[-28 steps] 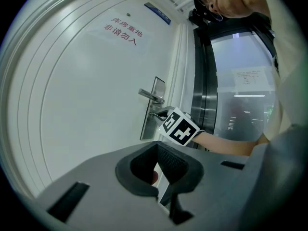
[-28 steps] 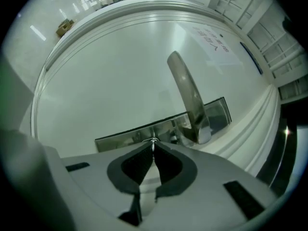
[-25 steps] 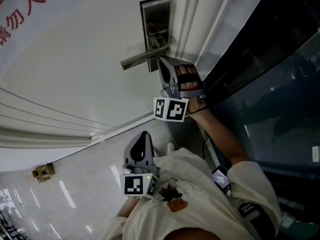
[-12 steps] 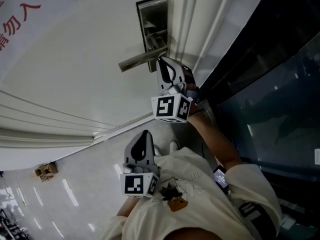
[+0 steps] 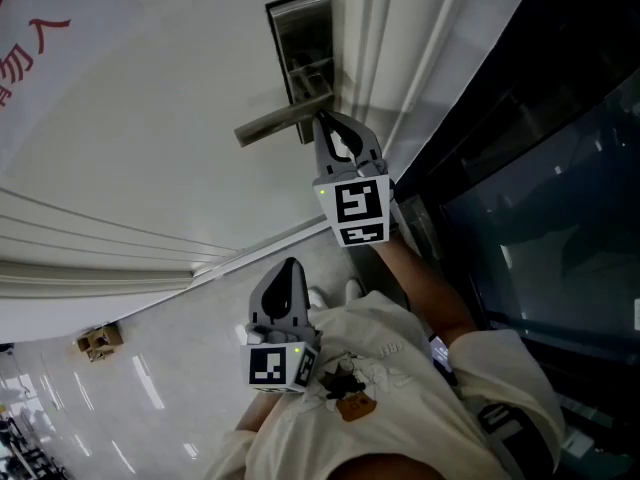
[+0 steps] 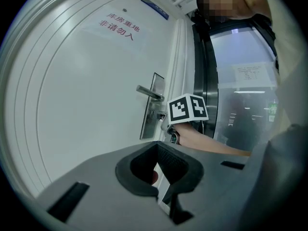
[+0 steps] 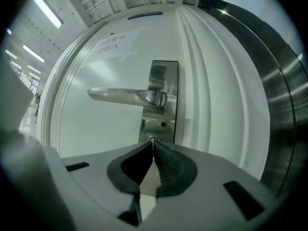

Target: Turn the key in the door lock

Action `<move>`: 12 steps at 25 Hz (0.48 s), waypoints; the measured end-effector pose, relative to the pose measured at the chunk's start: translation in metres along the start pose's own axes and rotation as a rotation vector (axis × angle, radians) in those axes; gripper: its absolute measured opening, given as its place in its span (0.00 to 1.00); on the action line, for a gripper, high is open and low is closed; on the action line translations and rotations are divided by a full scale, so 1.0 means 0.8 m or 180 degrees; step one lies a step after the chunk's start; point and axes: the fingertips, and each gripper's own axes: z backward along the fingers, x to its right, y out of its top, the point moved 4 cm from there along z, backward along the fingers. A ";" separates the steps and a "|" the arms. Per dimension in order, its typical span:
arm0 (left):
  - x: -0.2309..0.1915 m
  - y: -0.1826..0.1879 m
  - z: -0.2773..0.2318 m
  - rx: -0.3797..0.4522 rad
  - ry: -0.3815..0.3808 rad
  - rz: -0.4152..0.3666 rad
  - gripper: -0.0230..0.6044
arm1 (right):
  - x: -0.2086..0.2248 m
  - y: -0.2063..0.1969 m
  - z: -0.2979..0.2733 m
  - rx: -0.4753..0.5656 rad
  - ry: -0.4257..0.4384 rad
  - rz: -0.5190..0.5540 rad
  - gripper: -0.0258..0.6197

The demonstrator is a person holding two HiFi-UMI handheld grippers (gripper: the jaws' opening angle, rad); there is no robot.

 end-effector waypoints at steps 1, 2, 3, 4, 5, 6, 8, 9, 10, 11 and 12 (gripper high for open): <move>0.000 0.001 0.000 0.0003 -0.0001 -0.0012 0.04 | 0.002 -0.001 0.000 0.0005 0.0023 -0.0171 0.07; 0.000 0.001 -0.001 0.0004 -0.0003 -0.0020 0.04 | 0.003 -0.002 0.000 0.0008 0.0047 -0.0356 0.07; 0.001 0.002 -0.002 0.0004 -0.0005 -0.0020 0.04 | 0.005 -0.003 0.000 0.0007 0.0073 -0.0557 0.07; 0.001 0.002 -0.002 0.0002 -0.0008 -0.0016 0.04 | 0.007 -0.004 0.000 0.0006 0.0103 -0.0770 0.07; 0.001 0.002 -0.003 -0.0004 -0.0012 -0.0014 0.04 | 0.008 -0.005 0.001 0.0008 0.0131 -0.0981 0.07; 0.001 0.002 -0.003 -0.0011 -0.0019 -0.0020 0.05 | 0.010 -0.005 0.001 0.0015 0.0156 -0.1175 0.07; 0.000 0.001 -0.003 -0.0013 -0.0034 -0.0043 0.04 | 0.011 -0.006 0.001 0.0037 0.0191 -0.1462 0.07; 0.000 0.001 -0.004 -0.0008 -0.0041 -0.0050 0.04 | 0.012 -0.006 0.001 0.0051 0.0203 -0.1557 0.07; 0.000 0.001 -0.004 -0.0004 -0.0048 -0.0054 0.04 | 0.012 -0.007 0.001 0.0064 0.0216 -0.1637 0.07; 0.000 0.001 -0.004 -0.0003 -0.0052 -0.0057 0.04 | 0.013 -0.007 0.001 0.0074 0.0232 -0.1717 0.07; 0.000 0.001 -0.004 -0.0007 -0.0054 -0.0054 0.04 | 0.013 -0.008 0.001 0.0082 0.0251 -0.1805 0.07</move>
